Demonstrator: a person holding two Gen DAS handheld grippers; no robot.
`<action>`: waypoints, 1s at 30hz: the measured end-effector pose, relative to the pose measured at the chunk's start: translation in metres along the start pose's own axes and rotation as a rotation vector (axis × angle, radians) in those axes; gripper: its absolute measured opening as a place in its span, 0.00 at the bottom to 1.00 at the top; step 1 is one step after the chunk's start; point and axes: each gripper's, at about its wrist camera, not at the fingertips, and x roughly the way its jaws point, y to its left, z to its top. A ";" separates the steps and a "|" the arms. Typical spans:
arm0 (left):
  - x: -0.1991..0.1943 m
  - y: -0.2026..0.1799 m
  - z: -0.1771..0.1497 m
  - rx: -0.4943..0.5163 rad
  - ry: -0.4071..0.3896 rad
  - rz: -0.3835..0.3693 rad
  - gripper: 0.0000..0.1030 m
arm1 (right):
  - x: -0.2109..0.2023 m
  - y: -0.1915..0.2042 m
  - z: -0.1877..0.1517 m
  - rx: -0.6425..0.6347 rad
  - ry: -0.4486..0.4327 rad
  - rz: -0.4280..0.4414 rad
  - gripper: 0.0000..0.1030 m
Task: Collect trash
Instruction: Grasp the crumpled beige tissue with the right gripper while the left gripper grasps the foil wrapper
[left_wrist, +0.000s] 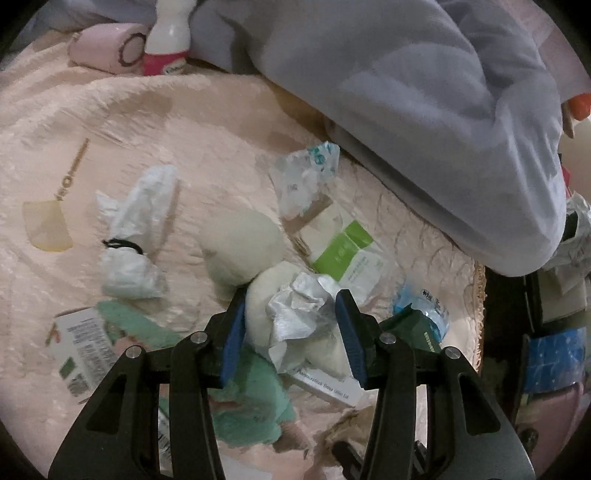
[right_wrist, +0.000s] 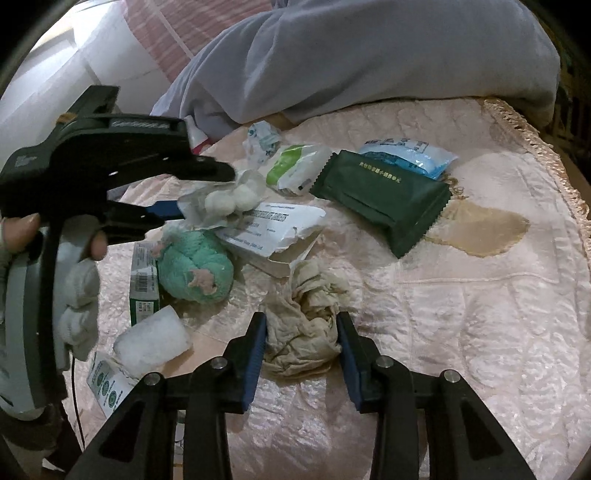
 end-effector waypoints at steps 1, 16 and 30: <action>0.002 0.000 0.000 0.000 0.005 -0.003 0.45 | 0.000 0.000 0.000 -0.002 0.000 0.000 0.36; -0.064 0.004 -0.017 0.104 -0.099 -0.047 0.27 | -0.014 0.012 -0.004 -0.035 -0.042 -0.035 0.32; -0.111 -0.019 -0.088 0.260 -0.152 -0.072 0.27 | -0.065 0.013 -0.017 -0.049 -0.086 -0.109 0.32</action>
